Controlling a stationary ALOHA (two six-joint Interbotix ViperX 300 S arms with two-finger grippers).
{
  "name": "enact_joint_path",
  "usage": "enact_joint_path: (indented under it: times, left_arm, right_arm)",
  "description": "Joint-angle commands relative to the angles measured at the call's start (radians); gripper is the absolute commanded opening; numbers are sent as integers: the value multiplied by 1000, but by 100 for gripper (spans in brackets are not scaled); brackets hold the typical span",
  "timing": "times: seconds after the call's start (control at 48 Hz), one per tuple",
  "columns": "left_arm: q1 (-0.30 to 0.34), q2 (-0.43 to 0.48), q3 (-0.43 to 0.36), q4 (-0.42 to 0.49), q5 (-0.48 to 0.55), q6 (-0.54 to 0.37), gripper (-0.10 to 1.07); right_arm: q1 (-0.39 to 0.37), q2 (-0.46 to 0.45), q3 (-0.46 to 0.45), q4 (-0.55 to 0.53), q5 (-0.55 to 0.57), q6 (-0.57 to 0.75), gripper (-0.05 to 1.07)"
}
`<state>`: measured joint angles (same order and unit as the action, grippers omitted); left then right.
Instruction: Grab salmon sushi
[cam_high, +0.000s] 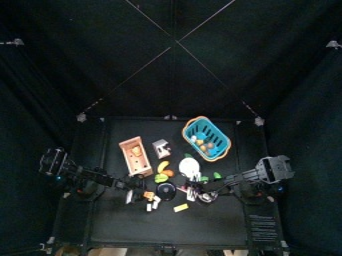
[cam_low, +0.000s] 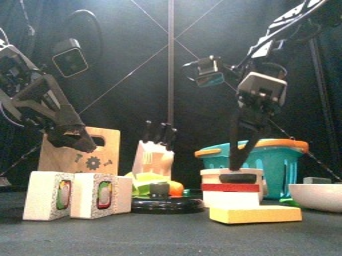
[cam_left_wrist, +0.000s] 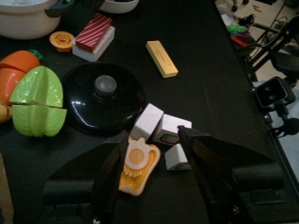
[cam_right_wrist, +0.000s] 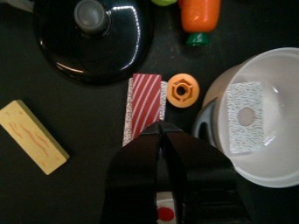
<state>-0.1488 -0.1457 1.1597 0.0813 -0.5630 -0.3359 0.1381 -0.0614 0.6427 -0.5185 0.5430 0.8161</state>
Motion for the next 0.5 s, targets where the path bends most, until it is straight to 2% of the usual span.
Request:
enact_joint_path:
  times: [0.0,0.25,0.396,0.479]
  left_arm:
    - [3,-3,-11,-2,-3,2,87]
    - [3,-2,-14,-2,-3,0,87]
    - [3,-2,-14,-2,-3,0,87]
    - [3,-2,-15,-2,-3,0,87]
  right_arm:
    - [-3,-38,-8,5,0,2,45]
    - [-34,-66,-38,8,74,-11,38]
    - [-12,-114,-26,66,141,-12,38]
    - [2,-130,3,98,127,-5,38]
